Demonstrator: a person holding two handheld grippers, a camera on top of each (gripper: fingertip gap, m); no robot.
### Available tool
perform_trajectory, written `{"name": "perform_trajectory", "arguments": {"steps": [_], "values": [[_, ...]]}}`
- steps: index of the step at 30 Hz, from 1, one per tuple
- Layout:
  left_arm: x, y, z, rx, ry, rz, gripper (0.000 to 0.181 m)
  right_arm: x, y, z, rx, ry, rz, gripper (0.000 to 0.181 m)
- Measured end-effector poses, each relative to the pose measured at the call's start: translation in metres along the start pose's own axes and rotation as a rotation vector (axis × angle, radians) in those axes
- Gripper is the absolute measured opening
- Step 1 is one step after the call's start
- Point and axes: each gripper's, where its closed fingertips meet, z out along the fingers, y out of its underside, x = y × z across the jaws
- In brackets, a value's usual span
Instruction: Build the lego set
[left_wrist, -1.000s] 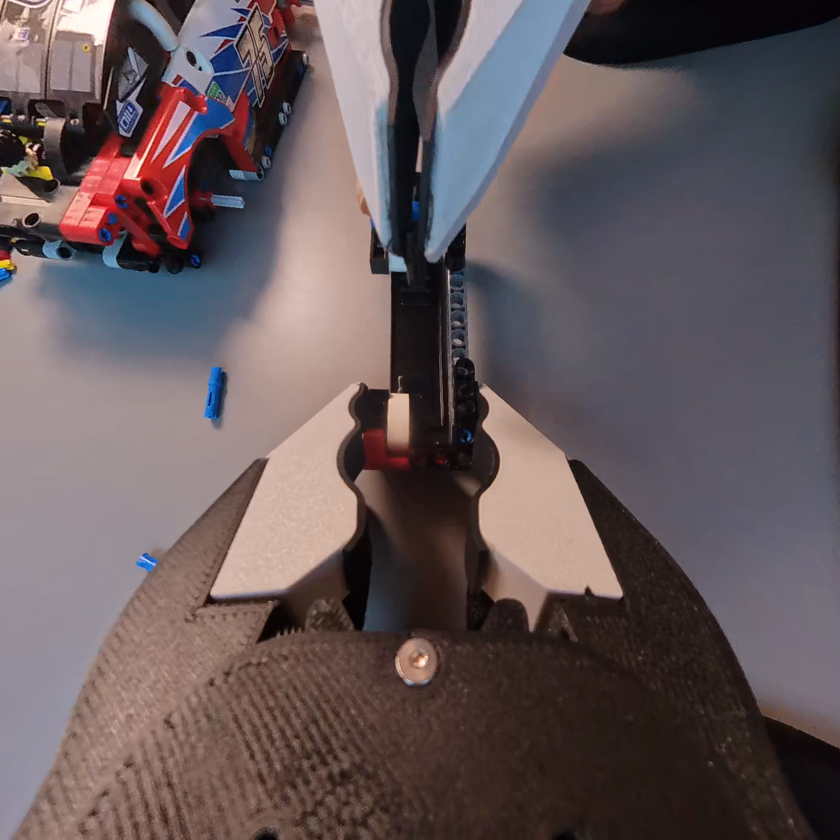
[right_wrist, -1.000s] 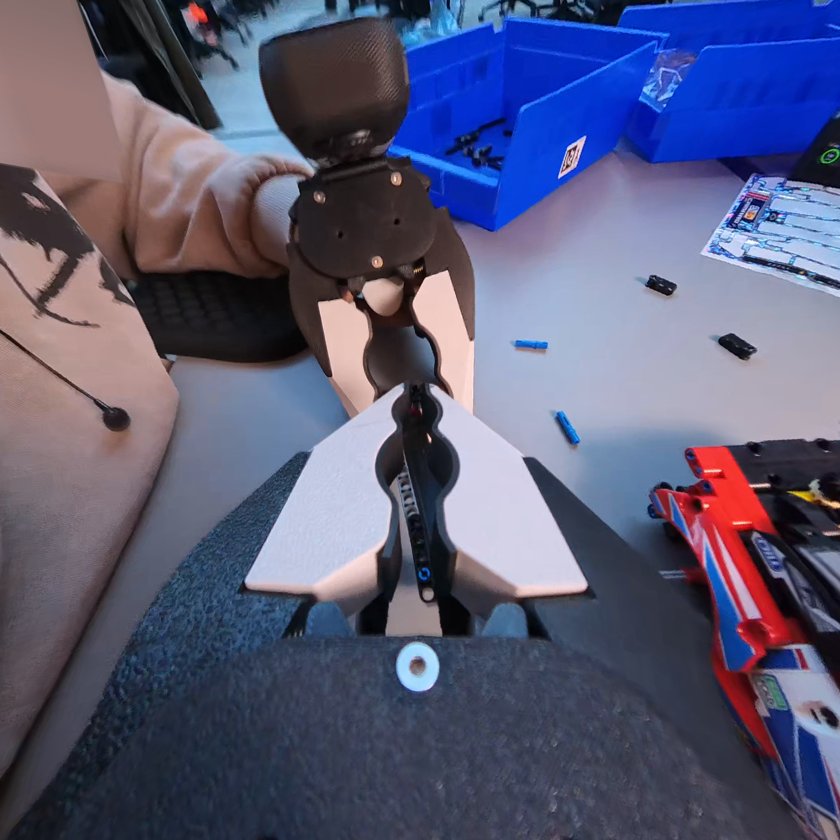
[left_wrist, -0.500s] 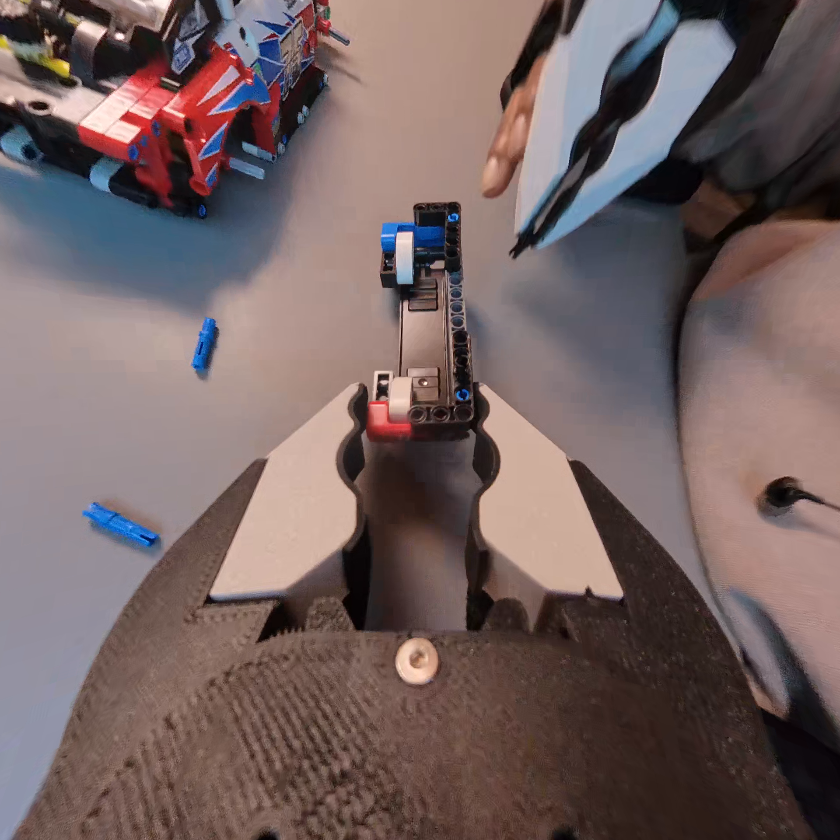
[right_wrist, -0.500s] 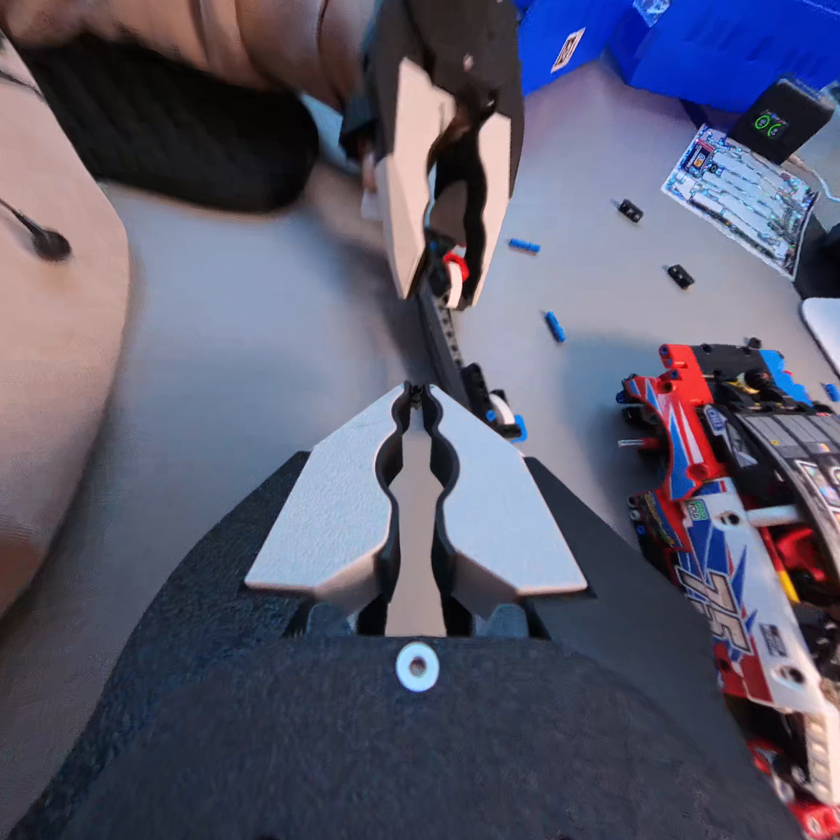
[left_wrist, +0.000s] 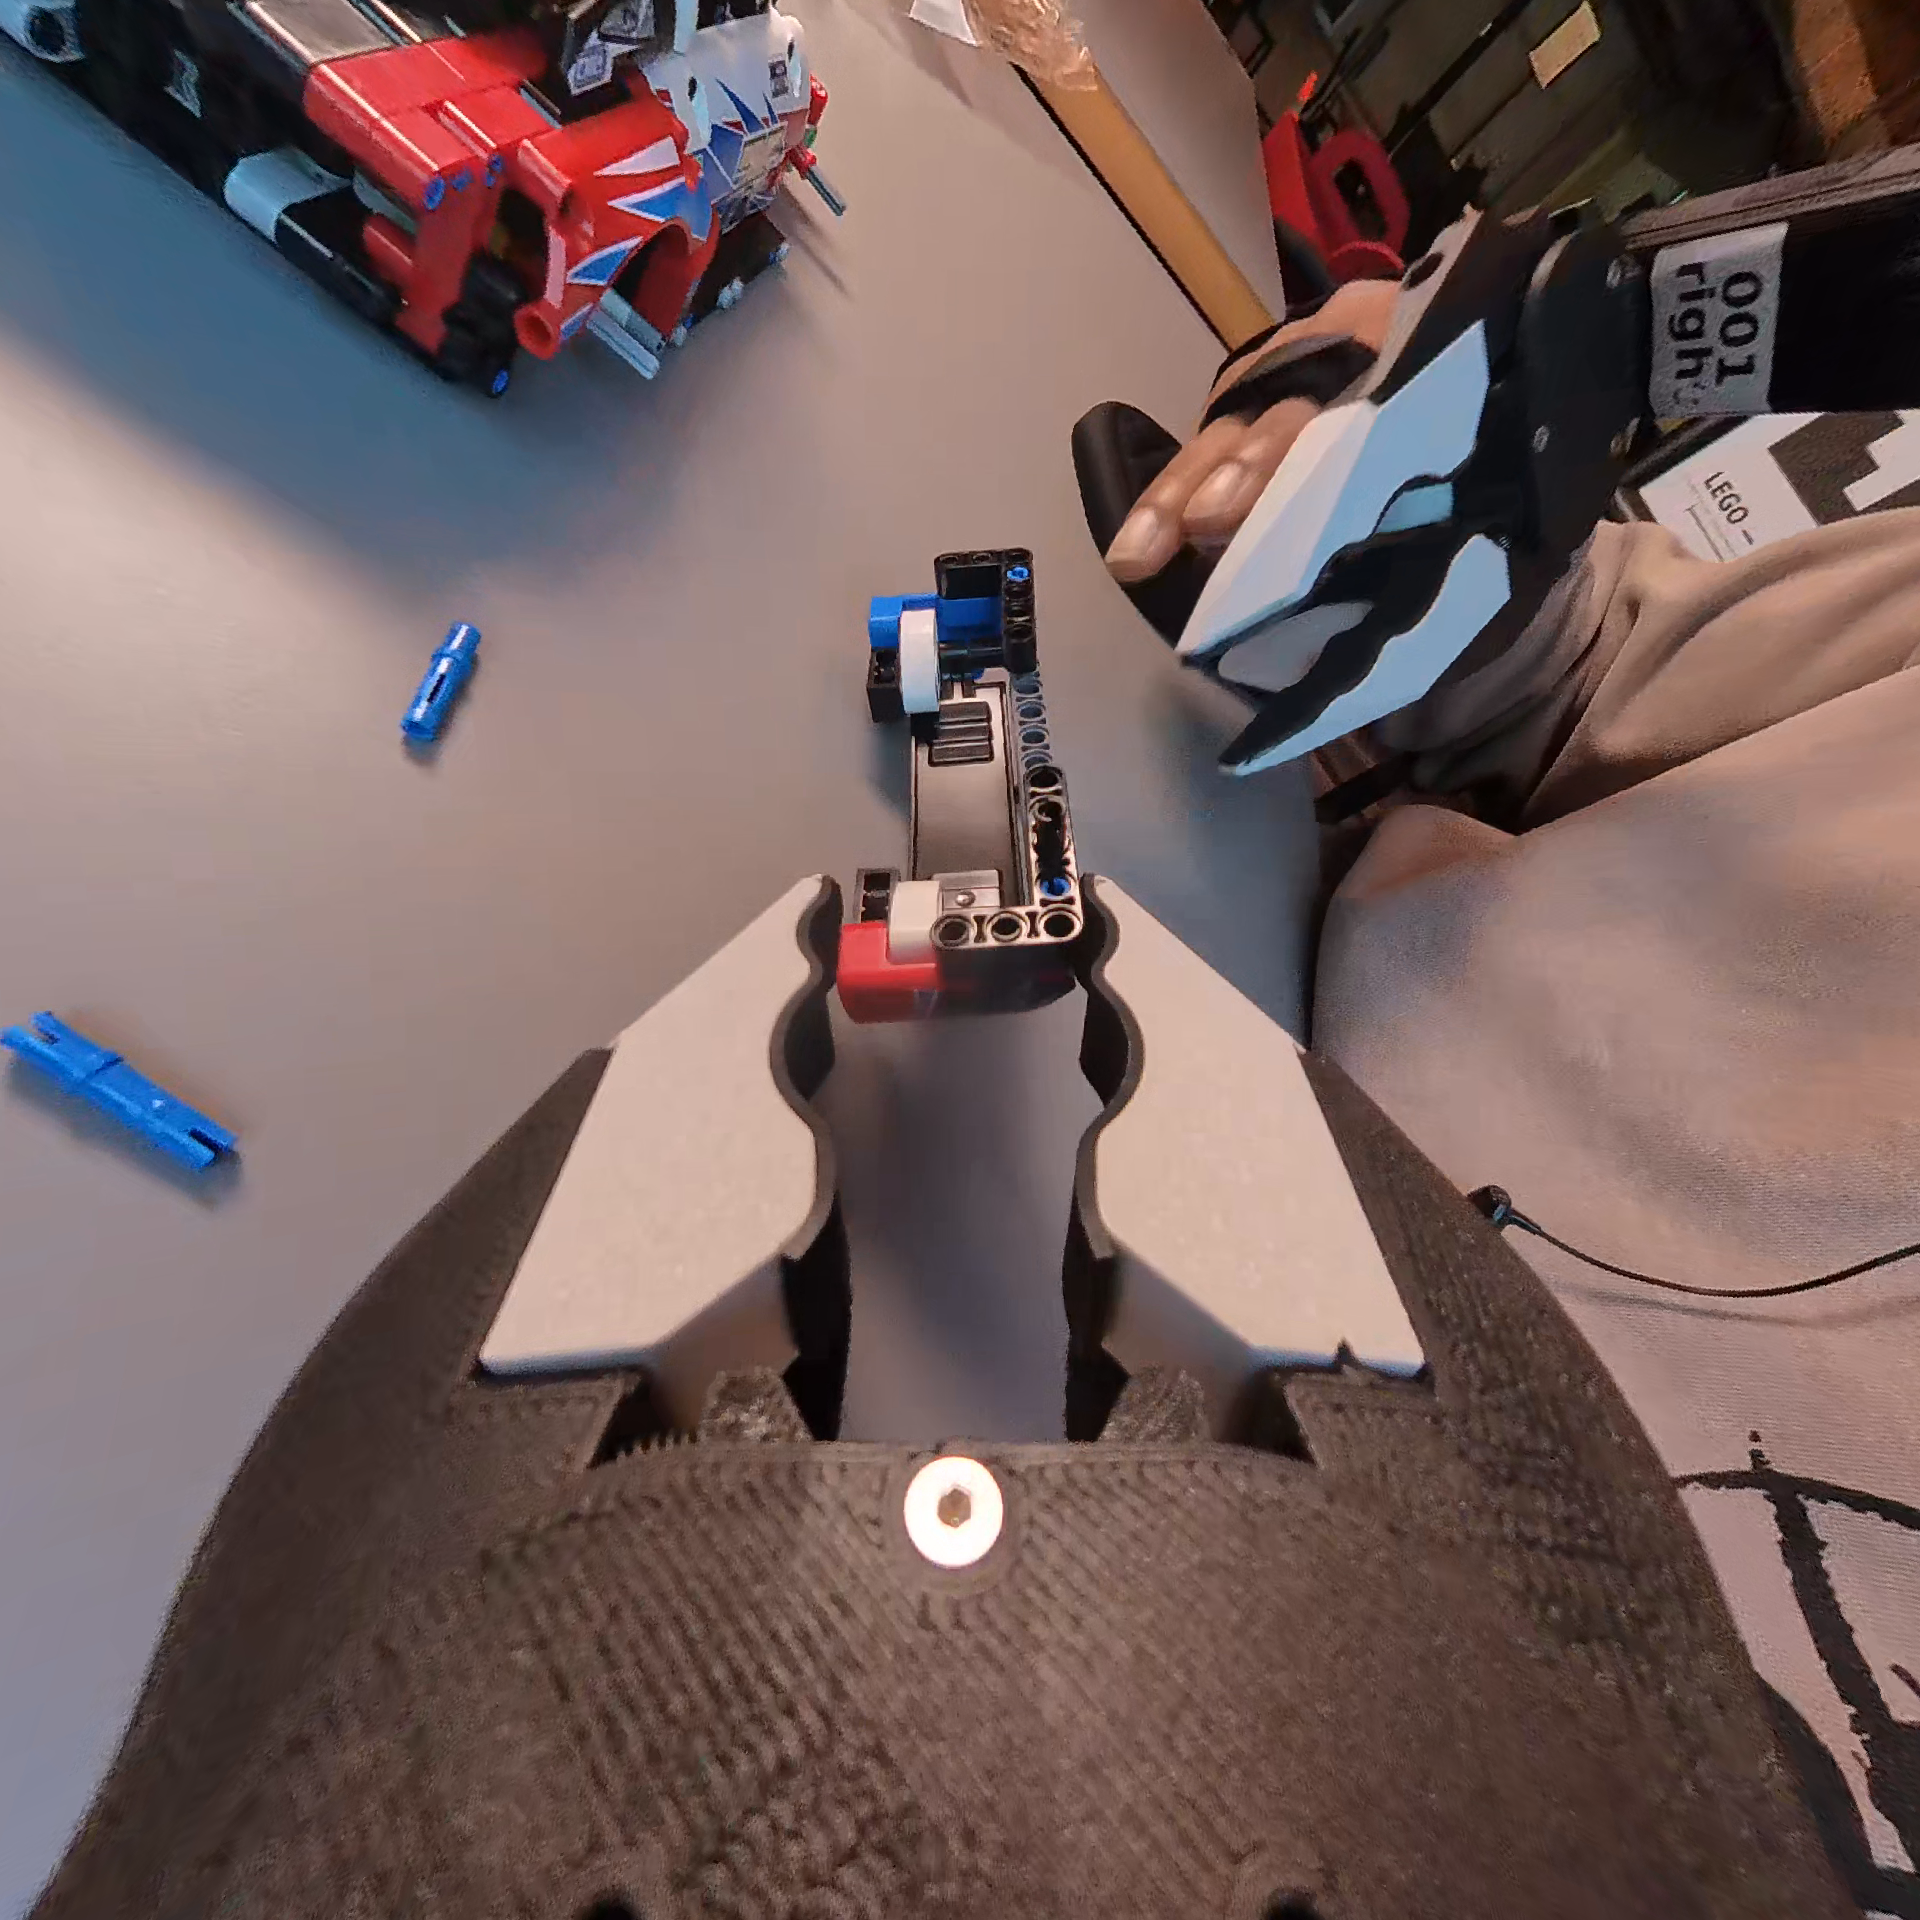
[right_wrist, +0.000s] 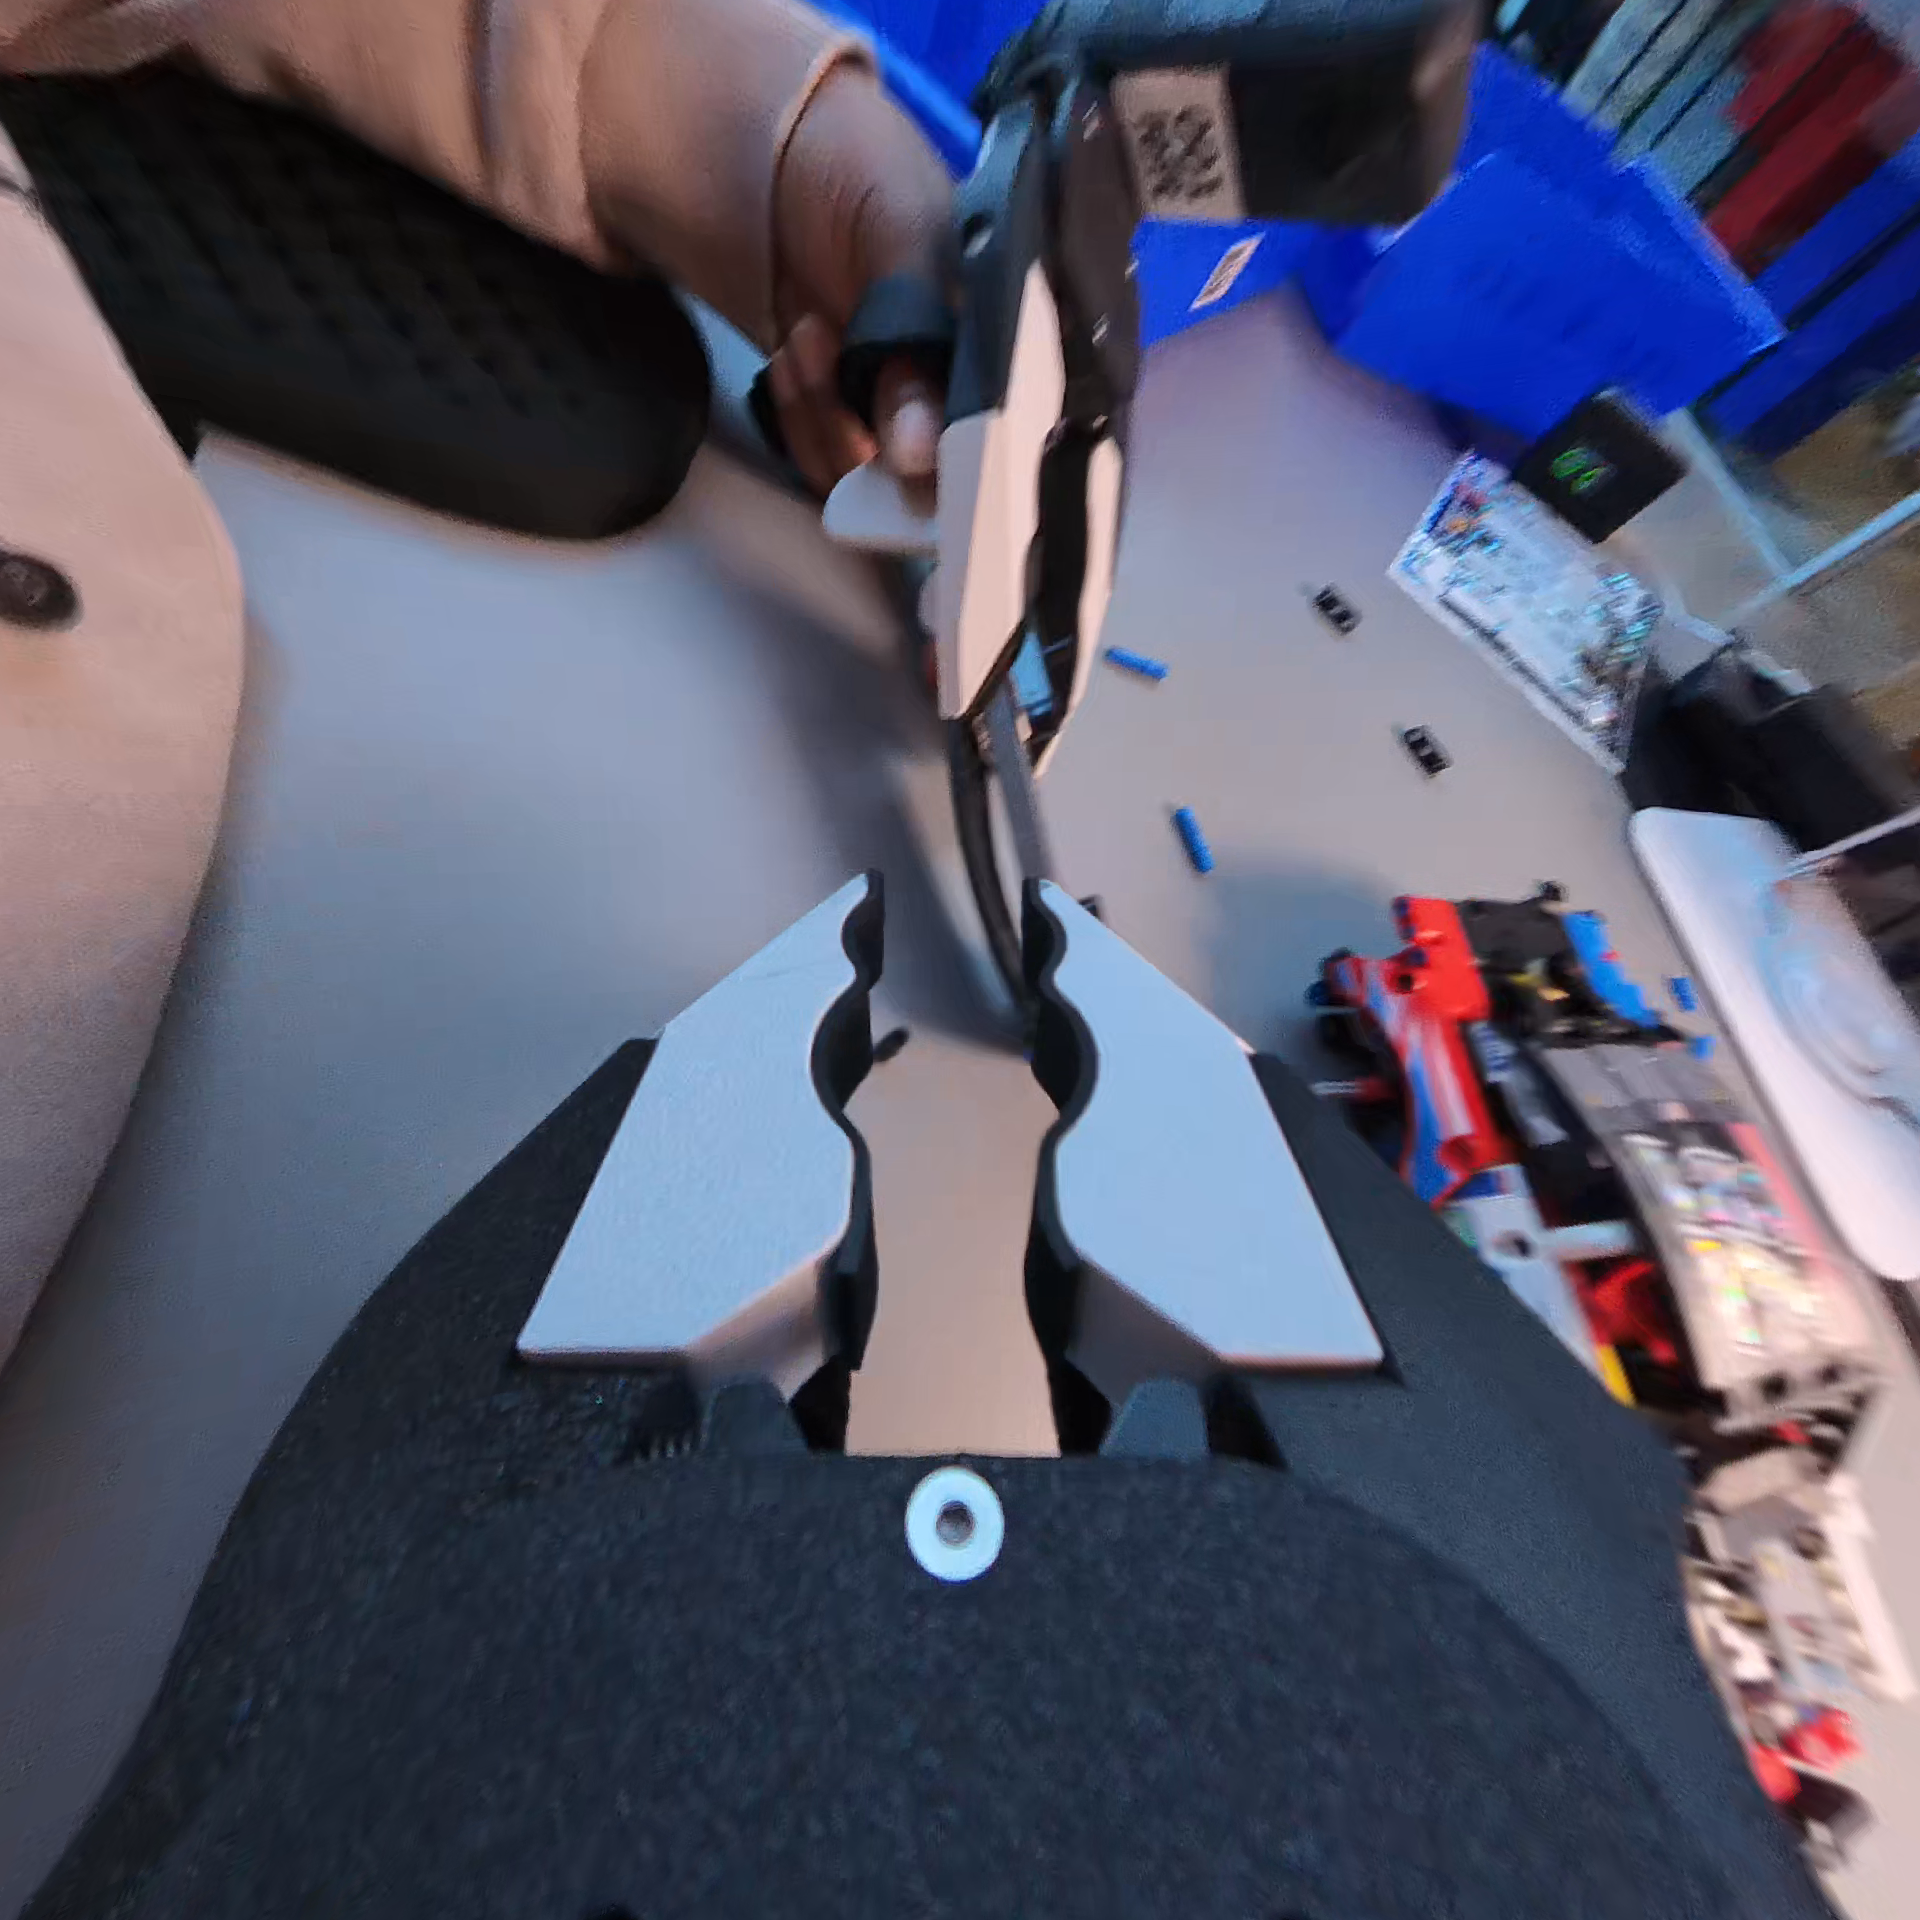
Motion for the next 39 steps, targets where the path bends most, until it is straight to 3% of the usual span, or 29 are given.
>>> {"name": "perform_trajectory", "arguments": {"steps": [1,6,8,11,13,16,20,23,24,33,39], "values": [[0.0,-0.001,0.0,0.005,0.006,-0.015,0.043,0.01,-0.009,0.0,0.006,0.047,-0.034,0.025],[0.001,-0.004,0.001,0.021,0.021,-0.059,0.043,0.021,-0.009,0.048,-0.165,0.129,-0.333,0.039],[0.0,-0.005,0.001,0.044,0.021,-0.07,0.043,0.016,-0.004,0.066,-0.201,0.098,-0.399,0.028],[0.005,-0.008,-0.009,0.088,0.039,-0.002,0.047,0.019,-0.009,0.071,-0.172,0.077,-0.365,0.025],[0.018,-0.007,-0.015,0.096,0.09,0.061,0.065,0.021,-0.012,0.068,-0.136,0.052,-0.298,0.025],[0.011,-0.007,-0.02,0.092,-0.061,0.289,0.068,0.025,-0.014,0.064,-0.093,0.019,-0.213,0.025],[0.003,-0.02,-0.026,0.123,-0.352,0.701,0.054,0.025,-0.019,0.061,-0.037,-0.038,-0.13,0.025],[0.012,-0.018,-0.021,0.107,-0.405,0.893,0.044,0.021,-0.023,0.059,-0.012,-0.081,-0.108,0.025],[0.014,-0.019,-0.02,0.109,-0.416,0.925,0.032,0.02,-0.023,0.059,-0.01,-0.093,-0.106,0.025],[0.015,-0.023,-0.022,0.081,-0.492,0.964,0.032,0.024,-0.037,0.058,0.004,-0.06,-0.066,0.032],[0.016,-0.027,-0.025,0.099,-0.502,0.948,0.032,0.03,-0.042,0.058,0.006,0.032,-0.154,0.036]]}}
